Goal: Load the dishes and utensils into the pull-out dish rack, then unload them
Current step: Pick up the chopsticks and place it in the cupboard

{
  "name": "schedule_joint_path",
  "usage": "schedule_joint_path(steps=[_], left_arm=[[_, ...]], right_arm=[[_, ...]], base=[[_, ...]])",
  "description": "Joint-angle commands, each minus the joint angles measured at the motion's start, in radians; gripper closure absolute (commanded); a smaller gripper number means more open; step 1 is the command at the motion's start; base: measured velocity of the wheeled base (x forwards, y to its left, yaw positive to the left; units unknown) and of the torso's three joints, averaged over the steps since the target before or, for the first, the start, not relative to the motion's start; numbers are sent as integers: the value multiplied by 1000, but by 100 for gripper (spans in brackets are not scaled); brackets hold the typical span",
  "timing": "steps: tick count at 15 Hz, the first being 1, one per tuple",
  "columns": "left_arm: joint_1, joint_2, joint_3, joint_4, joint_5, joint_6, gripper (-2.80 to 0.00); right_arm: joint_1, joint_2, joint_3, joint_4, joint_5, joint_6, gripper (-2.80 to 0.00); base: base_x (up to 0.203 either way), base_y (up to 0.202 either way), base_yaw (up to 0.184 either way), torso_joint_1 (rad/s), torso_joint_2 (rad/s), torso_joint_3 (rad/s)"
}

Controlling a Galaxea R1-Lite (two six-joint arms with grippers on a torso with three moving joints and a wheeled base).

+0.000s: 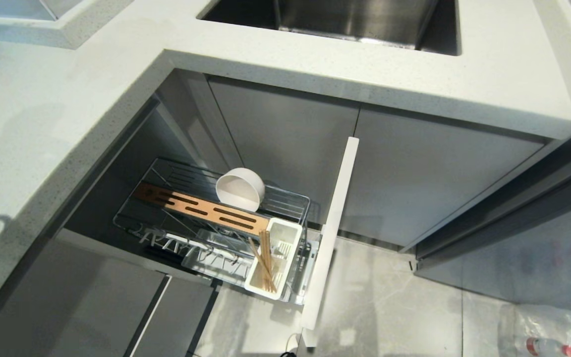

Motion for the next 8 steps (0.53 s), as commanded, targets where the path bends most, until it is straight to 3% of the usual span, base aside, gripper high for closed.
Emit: schedule_joint_path(steps=[1,4,8], left_arm=[[-32,-41,-20,18,1,-4,0],[-191,-77,-16,83,0,-7,0],[-526,-121,-2,238,-1,-20,0]], right_arm=[[-1,1,2,-1,0,0,0],[-1,1,2,-1,0,0,0],[-1,1,2,0,0,0,0]], base=[[0,0,0,0,0,0],[0,0,0,0,0,0],[0,0,0,0,0,0]])
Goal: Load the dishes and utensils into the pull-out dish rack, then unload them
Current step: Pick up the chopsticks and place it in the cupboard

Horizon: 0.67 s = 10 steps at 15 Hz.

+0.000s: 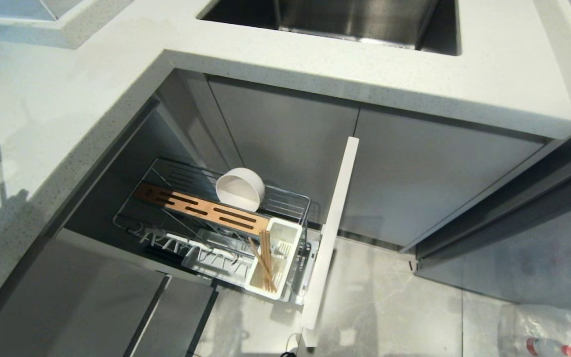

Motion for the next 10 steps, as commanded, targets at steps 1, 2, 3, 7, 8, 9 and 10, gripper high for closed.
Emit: schedule_joint_path(steps=[1,2,3,7,8,9,10], left_arm=[[-121,-27,8,33,1,-5,0],[-181,-31,12,47,1,-5,0],[-243,-33,15,56,1,-3,0],[-463,-34,46,65,0,0,0],[-532,-34,54,65,0,0,0],[-600,-34,67,65,0,1,0],[-658,-33,84,65,0,1,0]], right_arm=[[-1,1,2,0,0,0,0],[-1,1,2,0,0,0,0],[1,1,2,0,0,0,0],[-1,1,2,1,0,0,0],[-1,1,2,1,0,0,0],[-1,1,2,0,0,0,0],[-1,1,2,0,0,0,0]], base=[[0,0,0,0,0,0],[0,0,0,0,0,0],[0,0,0,0,0,0],[0,0,0,0,0,0],[0,0,0,0,0,0],[0,0,0,0,0,0],[0,0,0,0,0,0]])
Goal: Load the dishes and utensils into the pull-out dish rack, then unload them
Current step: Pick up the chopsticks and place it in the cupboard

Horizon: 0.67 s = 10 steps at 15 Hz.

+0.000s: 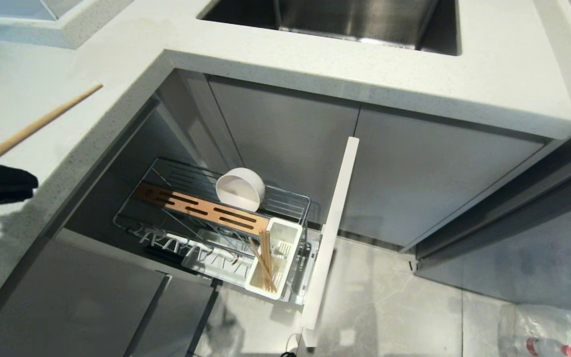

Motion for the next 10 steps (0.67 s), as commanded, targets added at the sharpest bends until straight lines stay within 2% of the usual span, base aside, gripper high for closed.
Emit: schedule_joint_path(steps=[1,3,6,10], left_arm=[[-87,4,32,5,0,-4,0],[-164,23,85,5,1,-5,0],[-233,78,171,7,3,-10,0],[-247,121,260,26,-9,-47,0]], right_arm=[[0,1,2,0,0,0,0],[0,1,2,-1,0,0,0],[0,1,2,0,0,0,0],[0,1,2,0,0,0,0]], base=[[0,0,0,0,0,0],[0,0,0,0,0,0],[0,0,0,0,0,0],[0,0,0,0,0,0]])
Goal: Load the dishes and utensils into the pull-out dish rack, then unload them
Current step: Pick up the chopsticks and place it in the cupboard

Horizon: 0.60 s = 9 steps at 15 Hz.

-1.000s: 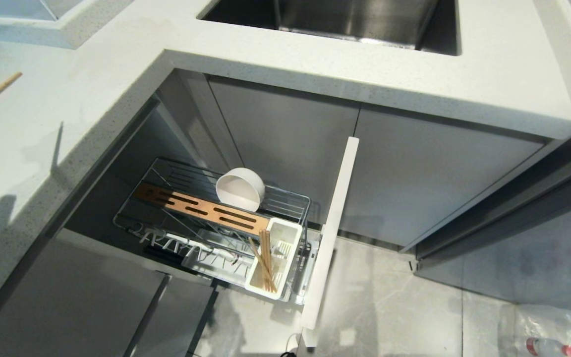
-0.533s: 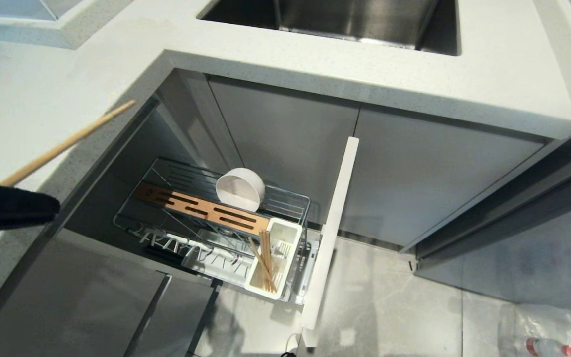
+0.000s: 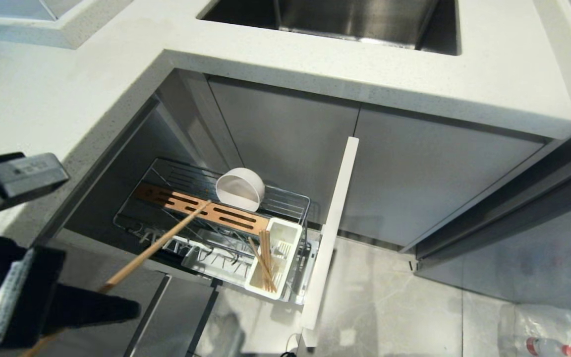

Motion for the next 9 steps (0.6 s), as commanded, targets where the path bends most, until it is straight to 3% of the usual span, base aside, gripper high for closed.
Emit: schedule_joint_path(steps=[1,4,9], left_arm=[[-4,30,15,35,-35,-6,0],[-2,63,11,127,-180,-8,0],[6,161,18,174,-232,-6,0]], right_arm=[[0,1,2,0,0,0,0],[0,1,2,0,0,0,0],[0,1,2,0,0,0,0]], base=[[0,0,0,0,0,0],[0,0,0,0,0,0],[0,0,0,0,0,0]])
